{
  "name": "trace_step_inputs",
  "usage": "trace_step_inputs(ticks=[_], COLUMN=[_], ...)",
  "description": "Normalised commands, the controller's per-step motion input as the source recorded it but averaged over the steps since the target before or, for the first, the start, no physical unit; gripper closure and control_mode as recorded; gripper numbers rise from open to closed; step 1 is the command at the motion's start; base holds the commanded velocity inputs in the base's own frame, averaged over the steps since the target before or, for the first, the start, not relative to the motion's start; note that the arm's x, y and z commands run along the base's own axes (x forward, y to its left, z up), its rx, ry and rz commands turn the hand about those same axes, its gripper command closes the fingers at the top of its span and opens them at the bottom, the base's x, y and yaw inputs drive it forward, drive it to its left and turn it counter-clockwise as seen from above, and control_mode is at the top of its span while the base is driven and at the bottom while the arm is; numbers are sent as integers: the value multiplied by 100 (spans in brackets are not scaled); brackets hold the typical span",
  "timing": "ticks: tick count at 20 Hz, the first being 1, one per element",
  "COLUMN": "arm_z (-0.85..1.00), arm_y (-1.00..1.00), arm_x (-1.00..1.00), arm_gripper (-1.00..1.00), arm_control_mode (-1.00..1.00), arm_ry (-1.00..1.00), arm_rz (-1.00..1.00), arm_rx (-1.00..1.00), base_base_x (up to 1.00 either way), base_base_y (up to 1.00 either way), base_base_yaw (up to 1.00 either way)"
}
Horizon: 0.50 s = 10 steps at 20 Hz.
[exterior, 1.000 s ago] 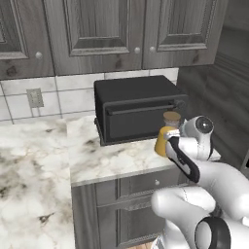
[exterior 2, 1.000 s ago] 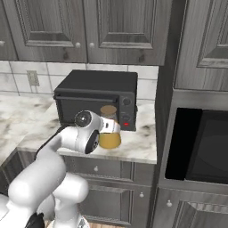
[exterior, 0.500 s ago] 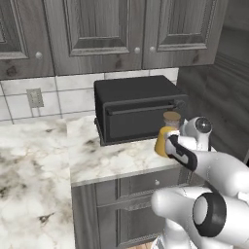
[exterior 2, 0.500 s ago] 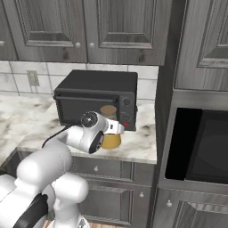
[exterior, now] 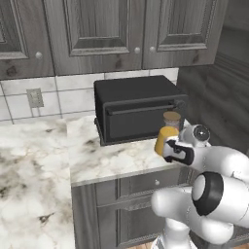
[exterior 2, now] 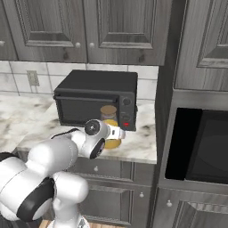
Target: Move the sushi and scallops from the top shelf to the second highest shelf to make space. Then, place the pitcher from the counter on the cleared top shelf.
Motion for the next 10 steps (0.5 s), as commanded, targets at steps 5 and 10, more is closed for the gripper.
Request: trace_step_inputs(ticks=[5,10], arm_z=[-18,-15], arm_y=[0,0], arm_x=[22,24], arm_gripper=[-100,-100], arm_control_mode=[-100,-100], arm_ry=[-11,-11], arm_rz=[3,3], arm_rx=[0,0], base_base_x=[0,0], base_base_y=[0,0], base_base_yaw=[0,0])
